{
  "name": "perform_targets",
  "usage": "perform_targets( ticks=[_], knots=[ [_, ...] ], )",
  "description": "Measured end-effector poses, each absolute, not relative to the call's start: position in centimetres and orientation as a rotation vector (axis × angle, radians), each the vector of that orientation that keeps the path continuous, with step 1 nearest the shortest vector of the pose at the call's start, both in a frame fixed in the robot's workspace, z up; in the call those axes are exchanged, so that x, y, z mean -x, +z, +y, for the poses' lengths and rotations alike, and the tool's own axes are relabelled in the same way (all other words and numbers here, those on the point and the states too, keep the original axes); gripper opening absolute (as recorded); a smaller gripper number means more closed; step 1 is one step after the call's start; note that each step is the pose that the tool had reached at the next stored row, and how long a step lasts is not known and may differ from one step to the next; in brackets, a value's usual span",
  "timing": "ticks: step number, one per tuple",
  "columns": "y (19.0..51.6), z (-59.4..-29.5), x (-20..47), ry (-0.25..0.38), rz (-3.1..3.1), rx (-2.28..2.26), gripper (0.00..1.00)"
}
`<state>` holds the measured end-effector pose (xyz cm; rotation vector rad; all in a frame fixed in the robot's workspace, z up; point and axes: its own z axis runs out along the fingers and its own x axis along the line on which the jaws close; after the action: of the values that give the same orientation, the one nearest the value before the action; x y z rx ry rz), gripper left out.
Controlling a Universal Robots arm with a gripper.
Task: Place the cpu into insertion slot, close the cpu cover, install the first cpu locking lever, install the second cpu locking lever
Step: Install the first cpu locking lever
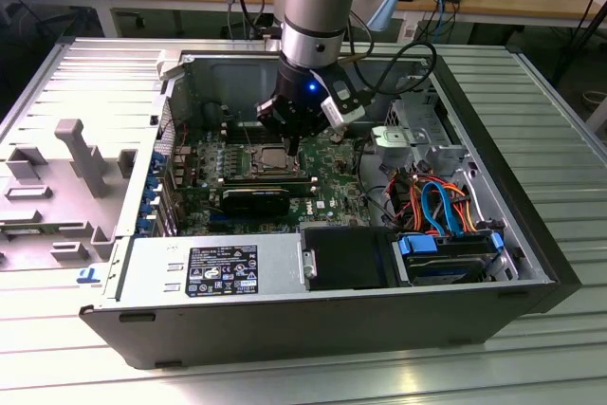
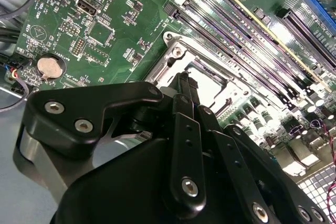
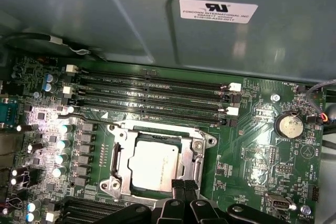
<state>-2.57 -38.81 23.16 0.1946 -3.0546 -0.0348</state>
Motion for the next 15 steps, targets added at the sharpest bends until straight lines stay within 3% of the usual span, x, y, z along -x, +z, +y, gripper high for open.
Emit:
perform_targets(
  ticks=[15],
  knots=[
    [23.19, -38.81, 3.34, -0.035, -3.058, -0.195, 0.11]
  ],
)
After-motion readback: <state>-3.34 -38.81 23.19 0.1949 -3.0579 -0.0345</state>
